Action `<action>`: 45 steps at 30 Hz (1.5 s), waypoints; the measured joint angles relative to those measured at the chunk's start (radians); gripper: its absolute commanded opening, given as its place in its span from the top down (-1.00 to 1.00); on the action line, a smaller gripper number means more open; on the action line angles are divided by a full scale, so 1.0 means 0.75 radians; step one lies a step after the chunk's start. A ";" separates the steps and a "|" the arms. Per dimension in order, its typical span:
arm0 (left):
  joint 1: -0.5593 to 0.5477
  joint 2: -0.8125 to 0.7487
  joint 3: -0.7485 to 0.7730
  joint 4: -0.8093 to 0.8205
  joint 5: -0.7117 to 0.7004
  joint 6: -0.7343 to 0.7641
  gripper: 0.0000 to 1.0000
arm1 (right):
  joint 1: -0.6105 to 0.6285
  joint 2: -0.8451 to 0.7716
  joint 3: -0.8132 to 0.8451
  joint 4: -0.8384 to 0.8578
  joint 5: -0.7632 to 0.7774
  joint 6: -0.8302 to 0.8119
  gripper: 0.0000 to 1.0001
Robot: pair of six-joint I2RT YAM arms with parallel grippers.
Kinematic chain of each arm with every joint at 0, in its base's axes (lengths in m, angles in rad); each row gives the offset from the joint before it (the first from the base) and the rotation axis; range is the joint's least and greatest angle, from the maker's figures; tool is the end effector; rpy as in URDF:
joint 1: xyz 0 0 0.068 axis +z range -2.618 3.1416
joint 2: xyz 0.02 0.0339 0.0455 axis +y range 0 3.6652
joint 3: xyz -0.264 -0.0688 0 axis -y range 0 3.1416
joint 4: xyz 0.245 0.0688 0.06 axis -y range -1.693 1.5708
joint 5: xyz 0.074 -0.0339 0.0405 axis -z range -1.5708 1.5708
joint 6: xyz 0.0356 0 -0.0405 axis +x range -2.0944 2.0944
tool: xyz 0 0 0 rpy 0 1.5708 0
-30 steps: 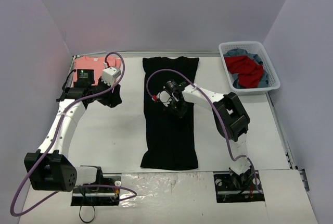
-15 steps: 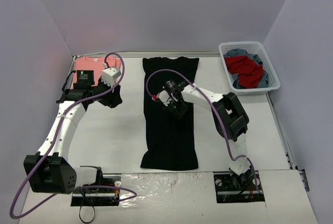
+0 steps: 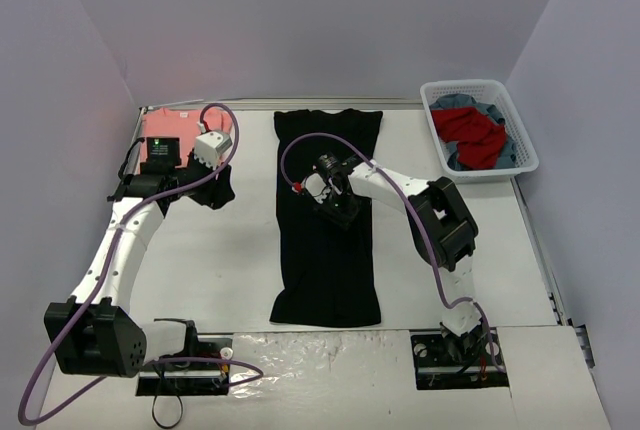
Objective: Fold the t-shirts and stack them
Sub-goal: Rotate the tshirt 90 degrees
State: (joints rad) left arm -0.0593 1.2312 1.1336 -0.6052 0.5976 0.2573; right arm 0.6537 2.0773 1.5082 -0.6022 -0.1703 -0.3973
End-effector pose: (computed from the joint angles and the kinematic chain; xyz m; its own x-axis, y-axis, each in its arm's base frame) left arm 0.2590 -0.0354 0.3314 -0.5025 0.2406 -0.8305 0.6260 0.7637 -0.1575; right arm 0.3371 0.2658 0.1624 -0.4222 -0.8038 -0.4191 -0.8839 0.4677 -0.0065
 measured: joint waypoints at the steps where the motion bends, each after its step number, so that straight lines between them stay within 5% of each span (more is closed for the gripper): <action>1: 0.000 -0.001 -0.002 0.000 -0.001 0.000 0.04 | 0.000 0.003 0.003 -0.001 0.004 -0.001 0.61; 9: 0.000 -0.025 -0.015 0.018 0.001 0.000 0.03 | -0.007 0.018 0.024 -0.004 0.011 -0.005 0.96; 40: 0.000 -0.032 -0.018 0.018 0.006 0.000 0.03 | -0.007 -0.152 -0.011 -0.053 -0.039 -0.035 1.00; 45: 0.000 -0.034 -0.018 0.018 0.006 0.001 0.02 | -0.007 -0.152 -0.011 -0.071 -0.051 -0.041 0.86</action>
State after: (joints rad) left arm -0.0593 1.2060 1.1198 -0.5915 0.6022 0.2577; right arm 0.6487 1.9633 1.4998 -0.6552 -0.2089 -0.4278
